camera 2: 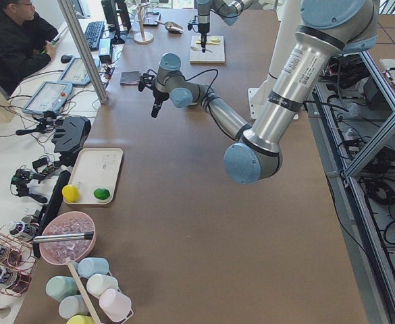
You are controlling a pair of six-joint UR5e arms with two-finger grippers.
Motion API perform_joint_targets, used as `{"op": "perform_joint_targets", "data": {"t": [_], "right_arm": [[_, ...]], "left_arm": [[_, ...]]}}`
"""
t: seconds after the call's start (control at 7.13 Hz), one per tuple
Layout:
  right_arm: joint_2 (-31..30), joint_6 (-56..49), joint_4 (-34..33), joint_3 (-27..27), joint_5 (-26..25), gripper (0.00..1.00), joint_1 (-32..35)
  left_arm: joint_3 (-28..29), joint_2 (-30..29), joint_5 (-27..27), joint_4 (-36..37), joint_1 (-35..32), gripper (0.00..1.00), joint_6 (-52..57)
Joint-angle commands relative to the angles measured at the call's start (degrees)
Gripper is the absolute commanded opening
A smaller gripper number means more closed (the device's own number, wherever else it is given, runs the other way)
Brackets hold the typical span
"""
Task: Place spoon in bowl
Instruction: 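Carry the white spoon with the right gripper over the bowl and lower it in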
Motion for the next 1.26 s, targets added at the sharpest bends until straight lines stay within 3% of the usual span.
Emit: {"op": "perform_joint_targets", "data": {"t": [0.0,0.14,0.42,0.7,1.12], "right_arm": [[19.4,9.1,-19.2,-0.9,0.2,0.0,-0.7],[24.4,13.5,-19.8,-1.3,0.0,0.0,-3.1],[37.3,14.2,-19.4,-12.1,-2.0,0.0,-8.3],[39.8,14.7,-12.2,-19.7,-7.0,0.0,-14.1],[39.9,14.7,-12.2,-22.5,-8.3,0.0,-17.8]], "left_arm": [[0.2,4.9,-3.1,-0.3,-6.9,0.98,11.4],[0.6,5.9,-4.1,-0.3,-8.4,0.98,11.9],[2.3,5.9,-4.3,-0.6,-9.8,0.98,12.7],[3.6,6.0,-4.3,-2.1,-10.7,0.98,12.7],[4.1,5.9,-4.3,-2.2,-11.4,0.98,12.7]]}}
